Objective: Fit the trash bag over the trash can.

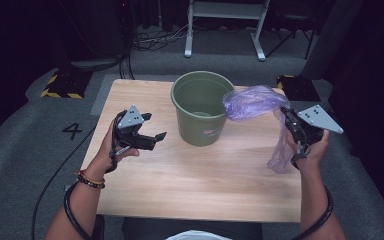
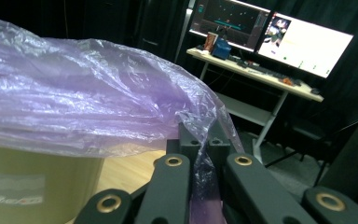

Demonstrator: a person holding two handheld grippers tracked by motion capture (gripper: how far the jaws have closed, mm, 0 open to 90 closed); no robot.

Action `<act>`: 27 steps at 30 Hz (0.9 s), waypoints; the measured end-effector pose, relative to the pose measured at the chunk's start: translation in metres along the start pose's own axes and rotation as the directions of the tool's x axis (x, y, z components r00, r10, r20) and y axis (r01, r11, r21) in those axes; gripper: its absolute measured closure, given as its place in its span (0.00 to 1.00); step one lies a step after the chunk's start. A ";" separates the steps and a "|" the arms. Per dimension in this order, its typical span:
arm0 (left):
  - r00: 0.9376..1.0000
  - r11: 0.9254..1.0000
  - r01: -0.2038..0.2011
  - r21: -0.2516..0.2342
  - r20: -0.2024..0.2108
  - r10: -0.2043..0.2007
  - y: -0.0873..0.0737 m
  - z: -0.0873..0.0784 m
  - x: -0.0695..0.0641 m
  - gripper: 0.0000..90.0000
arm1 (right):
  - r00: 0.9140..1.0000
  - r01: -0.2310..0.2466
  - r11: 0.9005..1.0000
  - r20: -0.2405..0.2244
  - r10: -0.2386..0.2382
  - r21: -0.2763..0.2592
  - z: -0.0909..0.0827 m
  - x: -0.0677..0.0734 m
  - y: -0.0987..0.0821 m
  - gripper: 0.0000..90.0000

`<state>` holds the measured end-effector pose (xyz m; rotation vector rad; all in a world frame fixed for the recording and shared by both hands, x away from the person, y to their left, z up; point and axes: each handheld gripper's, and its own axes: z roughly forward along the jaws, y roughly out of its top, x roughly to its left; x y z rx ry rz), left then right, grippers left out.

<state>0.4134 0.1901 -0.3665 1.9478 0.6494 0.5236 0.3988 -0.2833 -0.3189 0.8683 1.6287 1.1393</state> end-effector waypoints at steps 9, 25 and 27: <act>1.000 0.998 0.002 -0.063 -0.001 -0.002 0.023 -0.002 0.000 0.19 | 0.994 0.104 0.994 0.025 -0.105 0.021 0.021 0.023 0.016 1.00; 0.998 0.994 -0.062 -0.093 0.020 0.064 0.059 0.020 -0.016 0.19 | 0.986 0.152 0.986 0.064 -0.156 0.066 0.063 0.054 0.031 1.00; 0.998 0.993 -0.066 -0.094 0.016 0.068 0.062 0.023 -0.017 0.19 | 0.986 0.155 0.986 0.047 -0.158 0.069 0.067 0.058 0.028 1.00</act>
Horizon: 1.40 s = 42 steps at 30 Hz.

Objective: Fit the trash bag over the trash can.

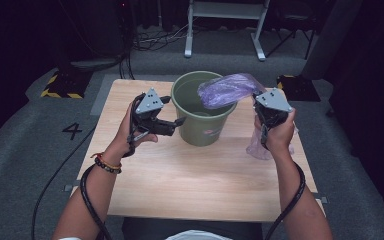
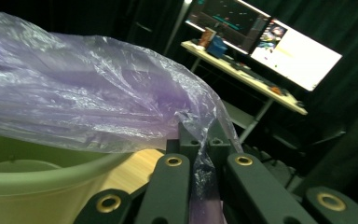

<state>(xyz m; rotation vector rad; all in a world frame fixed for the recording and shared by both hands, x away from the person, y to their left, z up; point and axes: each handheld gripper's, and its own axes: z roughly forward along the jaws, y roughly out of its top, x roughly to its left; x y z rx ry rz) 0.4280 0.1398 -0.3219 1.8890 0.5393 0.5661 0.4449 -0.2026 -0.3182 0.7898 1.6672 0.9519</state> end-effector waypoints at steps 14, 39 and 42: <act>0.995 0.994 -0.100 0.052 0.002 0.100 0.034 0.044 -0.015 0.21 | 0.992 0.092 0.995 -0.087 -0.094 -0.032 -0.001 0.030 0.002 0.98; 0.958 0.950 -0.265 0.164 -0.067 0.279 0.036 0.079 -0.008 1.00 | 0.924 0.159 0.975 -0.323 -0.202 -0.155 -0.014 0.054 0.014 0.89; 0.960 0.954 -0.256 0.154 -0.074 0.269 0.034 0.078 -0.006 1.00 | 0.919 0.137 0.980 -0.351 -0.180 -0.144 -0.016 0.054 0.009 0.76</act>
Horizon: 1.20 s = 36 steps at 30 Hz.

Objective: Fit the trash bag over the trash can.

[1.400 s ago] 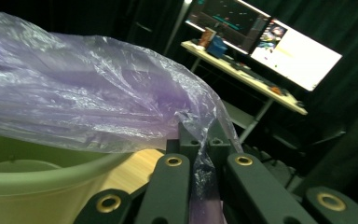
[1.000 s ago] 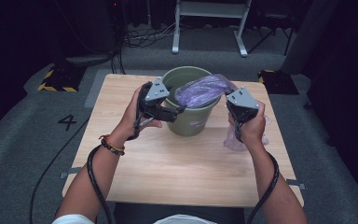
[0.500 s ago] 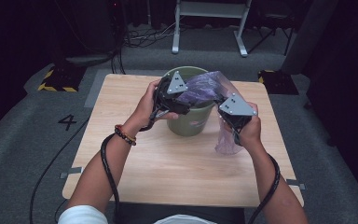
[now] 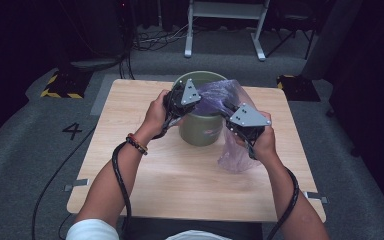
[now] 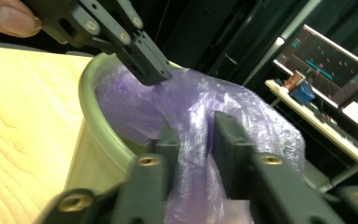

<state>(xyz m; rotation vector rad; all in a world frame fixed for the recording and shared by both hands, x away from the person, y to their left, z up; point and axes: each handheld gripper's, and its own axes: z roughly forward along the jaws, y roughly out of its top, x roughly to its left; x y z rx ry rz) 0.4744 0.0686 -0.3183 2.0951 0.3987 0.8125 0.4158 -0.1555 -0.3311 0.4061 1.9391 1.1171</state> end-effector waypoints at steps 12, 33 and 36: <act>0.997 0.998 0.069 0.010 -0.023 -0.069 -0.009 -0.002 0.010 1.00 | 0.994 -0.098 0.995 -0.035 0.099 0.037 -0.018 0.018 -0.045 0.27; 0.990 0.990 0.139 0.028 -0.022 -0.138 -0.027 -0.004 0.026 0.77 | 0.985 -0.169 0.983 -0.034 0.171 0.072 -0.019 0.020 -0.092 0.99; 0.986 0.987 0.164 0.007 -0.024 -0.163 -0.029 -0.010 0.029 0.61 | 0.985 -0.168 0.985 -0.017 0.169 0.039 -0.028 0.012 -0.077 0.99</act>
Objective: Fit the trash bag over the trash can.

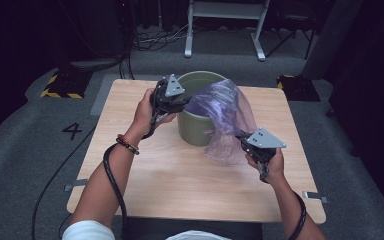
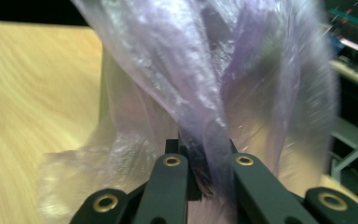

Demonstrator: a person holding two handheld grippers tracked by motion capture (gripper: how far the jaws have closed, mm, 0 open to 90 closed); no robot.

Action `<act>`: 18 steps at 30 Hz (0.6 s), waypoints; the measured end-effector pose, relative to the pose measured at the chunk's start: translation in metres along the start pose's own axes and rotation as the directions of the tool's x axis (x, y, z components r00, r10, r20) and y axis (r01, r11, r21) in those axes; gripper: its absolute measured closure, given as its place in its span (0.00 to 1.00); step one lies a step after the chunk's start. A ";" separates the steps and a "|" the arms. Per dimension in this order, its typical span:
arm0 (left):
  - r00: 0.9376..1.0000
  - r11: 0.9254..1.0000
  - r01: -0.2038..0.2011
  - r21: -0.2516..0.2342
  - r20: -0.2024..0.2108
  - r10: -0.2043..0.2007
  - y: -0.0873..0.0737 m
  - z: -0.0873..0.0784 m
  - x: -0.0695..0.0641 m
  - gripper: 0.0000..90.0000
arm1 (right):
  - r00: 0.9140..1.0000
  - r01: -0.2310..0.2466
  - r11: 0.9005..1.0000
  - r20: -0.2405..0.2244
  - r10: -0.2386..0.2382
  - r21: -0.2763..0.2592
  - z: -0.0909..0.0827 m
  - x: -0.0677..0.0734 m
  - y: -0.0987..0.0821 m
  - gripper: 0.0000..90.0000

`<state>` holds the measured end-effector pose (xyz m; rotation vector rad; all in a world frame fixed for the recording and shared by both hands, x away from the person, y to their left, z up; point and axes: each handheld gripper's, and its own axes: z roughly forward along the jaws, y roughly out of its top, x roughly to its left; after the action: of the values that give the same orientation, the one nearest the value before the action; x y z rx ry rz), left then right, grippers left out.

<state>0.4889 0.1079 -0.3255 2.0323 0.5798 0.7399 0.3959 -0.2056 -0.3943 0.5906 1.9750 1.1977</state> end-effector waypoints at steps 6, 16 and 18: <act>1.000 0.997 0.031 -0.072 0.007 -0.031 -0.001 -0.019 0.002 0.35 | 1.000 0.005 0.999 0.018 -0.004 -0.040 -0.008 -0.010 0.031 0.99; 0.993 0.984 -0.067 -0.164 0.082 0.082 0.007 -0.039 -0.037 0.23 | 0.997 0.065 0.998 -0.042 -0.066 -0.018 0.003 -0.001 0.068 0.96; 0.988 0.980 -0.108 -0.169 0.087 0.124 0.013 -0.039 -0.046 0.23 | 0.996 0.075 0.997 -0.046 -0.076 -0.009 0.006 0.002 0.071 0.95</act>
<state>0.4301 0.0944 -0.3105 1.9487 0.3347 0.7279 0.3999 -0.1689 -0.3339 0.4842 2.0124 1.1813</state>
